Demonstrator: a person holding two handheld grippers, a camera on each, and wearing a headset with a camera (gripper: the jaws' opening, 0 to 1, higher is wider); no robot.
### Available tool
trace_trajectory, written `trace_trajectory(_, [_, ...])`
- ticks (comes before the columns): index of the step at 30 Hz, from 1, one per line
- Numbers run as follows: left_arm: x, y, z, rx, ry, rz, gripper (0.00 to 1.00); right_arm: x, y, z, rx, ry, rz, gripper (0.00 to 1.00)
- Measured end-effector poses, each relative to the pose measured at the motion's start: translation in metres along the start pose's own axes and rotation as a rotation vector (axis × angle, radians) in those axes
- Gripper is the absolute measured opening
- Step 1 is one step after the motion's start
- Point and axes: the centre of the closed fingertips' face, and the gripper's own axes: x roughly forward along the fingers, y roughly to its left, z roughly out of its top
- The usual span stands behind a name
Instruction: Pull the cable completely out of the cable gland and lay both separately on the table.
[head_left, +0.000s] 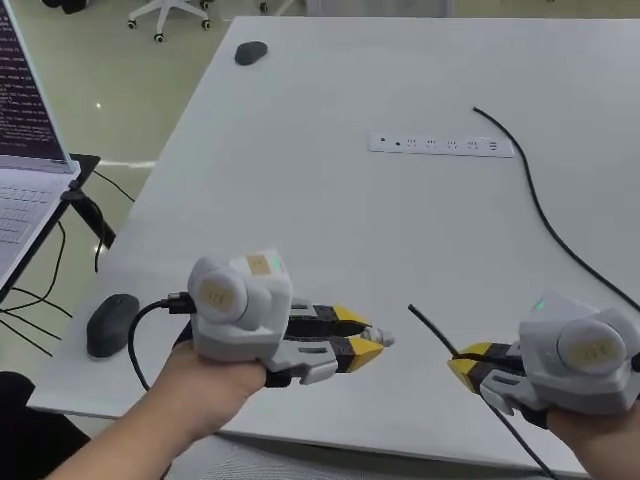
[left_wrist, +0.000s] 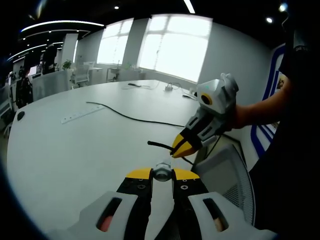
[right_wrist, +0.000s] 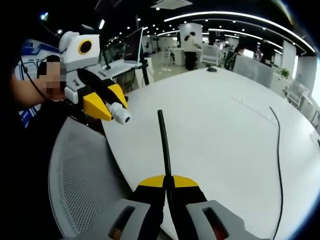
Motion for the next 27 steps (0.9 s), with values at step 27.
trace_trajectory(27, [-0.029, 0.021, -0.025, 0.006, 0.012, -0.029, 0.15, 0.023, -0.012, 0.068, -0.090, -0.014, -0.080, 0.00])
